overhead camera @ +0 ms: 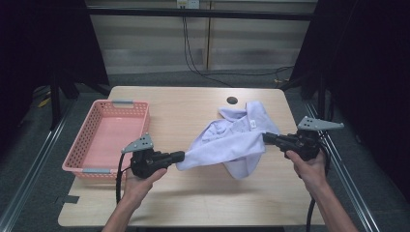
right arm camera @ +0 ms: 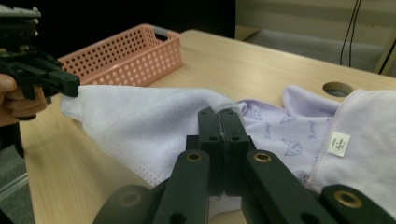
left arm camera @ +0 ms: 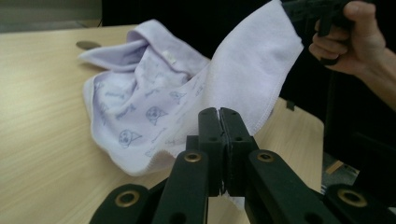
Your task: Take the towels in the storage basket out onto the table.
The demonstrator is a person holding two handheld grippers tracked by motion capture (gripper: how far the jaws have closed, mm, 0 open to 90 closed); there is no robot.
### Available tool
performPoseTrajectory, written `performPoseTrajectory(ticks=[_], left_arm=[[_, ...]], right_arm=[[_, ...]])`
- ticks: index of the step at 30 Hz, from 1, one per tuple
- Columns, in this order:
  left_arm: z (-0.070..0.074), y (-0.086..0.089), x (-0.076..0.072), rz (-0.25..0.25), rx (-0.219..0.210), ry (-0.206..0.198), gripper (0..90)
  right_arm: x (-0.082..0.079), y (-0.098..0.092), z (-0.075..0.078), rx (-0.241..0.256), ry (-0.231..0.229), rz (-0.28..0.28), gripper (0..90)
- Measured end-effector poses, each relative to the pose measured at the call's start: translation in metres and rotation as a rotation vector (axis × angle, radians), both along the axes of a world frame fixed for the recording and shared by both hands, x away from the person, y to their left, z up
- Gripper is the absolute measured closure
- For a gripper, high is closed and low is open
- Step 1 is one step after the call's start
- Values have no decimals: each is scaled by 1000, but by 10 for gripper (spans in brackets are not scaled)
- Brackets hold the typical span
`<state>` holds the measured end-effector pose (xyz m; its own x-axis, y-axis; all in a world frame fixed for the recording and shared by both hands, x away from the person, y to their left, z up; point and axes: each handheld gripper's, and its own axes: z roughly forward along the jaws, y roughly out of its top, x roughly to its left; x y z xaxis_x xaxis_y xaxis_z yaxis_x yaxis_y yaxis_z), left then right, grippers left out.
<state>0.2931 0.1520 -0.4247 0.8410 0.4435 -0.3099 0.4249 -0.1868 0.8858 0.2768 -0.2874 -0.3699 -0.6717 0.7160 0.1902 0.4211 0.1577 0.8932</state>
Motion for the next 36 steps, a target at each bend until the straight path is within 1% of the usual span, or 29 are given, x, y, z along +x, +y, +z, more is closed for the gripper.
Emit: performPoseTrajectory(ticks=[1, 2, 3, 4, 5, 6, 7, 8, 9, 10, 12, 15, 16, 17, 18, 21, 22, 23, 25, 26, 28, 29, 30, 32, 33, 34, 36], left_arm=[[-5, 1, 1, 1, 2, 17, 885], [-10, 2, 2, -1, -7, 37, 884], [-14, 2, 3, 7, -5, 46, 884], [-17, 2, 5, 15, -5, 58, 884], [-19, 2, 8, 16, -8, 66, 884], [-20, 3, 10, 23, 2, 67, 884], [-22, 3, 12, 32, 8, 70, 884], [-24, 3, 14, 41, 12, 77, 884], [-26, 5, 16, 53, 17, 83, 884], [-29, 7, 17, 61, 17, 88, 884], [-33, 10, 17, 70, 16, 102, 884], [-36, 14, 14, 65, 20, 107, 884], [-36, 14, 13, 64, 22, 108, 884], [-36, 15, 13, 64, 26, 108, 884], [-37, 15, 12, 63, 27, 108, 884], [-37, 15, 12, 65, 20, 111, 883], [-37, 15, 11, 64, 17, 113, 883], [-37, 15, 12, 64, 18, 110, 883], [-38, 14, 12, 60, 15, 110, 883], [-38, 13, 12, 62, 9, 114, 882], [-37, 13, 13, 61, -1, 113, 881], [-37, 13, 13, 59, -3, 111, 881], [-36, 13, 13, 59, -10, 111, 881], [-35, 13, 13, 57, -16, 107, 881], [-34, 13, 12, 58, -16, 104, 881], [-33, 13, 11, 58, -19, 101, 882], [-28, 14, 9, 59, -18, 85, 883]], right_arm=[[3, 4, -6, -12, 28, 15, 891], [7, 8, -15, -25, 60, 28, 889], [10, 13, -26, -56, 85, 14, 885], [13, 18, -37, -74, 117, 20, 871], [16, 22, -48, -86, 146, 28, 836], [18, 26, -59, -92, 164, 31, 792], [19, 30, -68, -84, 180, 44, 750], [19, 32, -75, -71, 183, 51, 700], [17, 33, -79, -59, 190, 45, 657], [15, 33, -82, -55, 194, 40, 614], [7, 30, -83, -69, 181, 29, 557], [-10, 19, -81, -31, 184, 7, 524], [-17, 14, -83, -31, 175, 1, 524], [-25, 10, -84, -29, 183, -5, 524], [-31, 7, -87, -31, 190, 1, 524], [-45, 4, -99, -66, 214, 13, 535], [-47, 5, -103, -75, 227, 37, 560], [-47, 7, -106, -82, 238, 55, 561], [-44, 16, -113, -119, 252, 85, 567], [-42, 21, -116, -147, 252, 98, 559], [-37, 34, -121, -195, 240, 115, 502], [-36, 40, -121, -212, 235, 111, 468], [-33, 46, -122, -222, 225, 112, 455], [-30, 54, -120, -225, 201, 105, 456], [-28, 56, -118, -225, 184, 91, 507], [-27, 56, -116, -211, 170, 83, 640], [-25, 52, -105, -159, 145, 79, 775]])
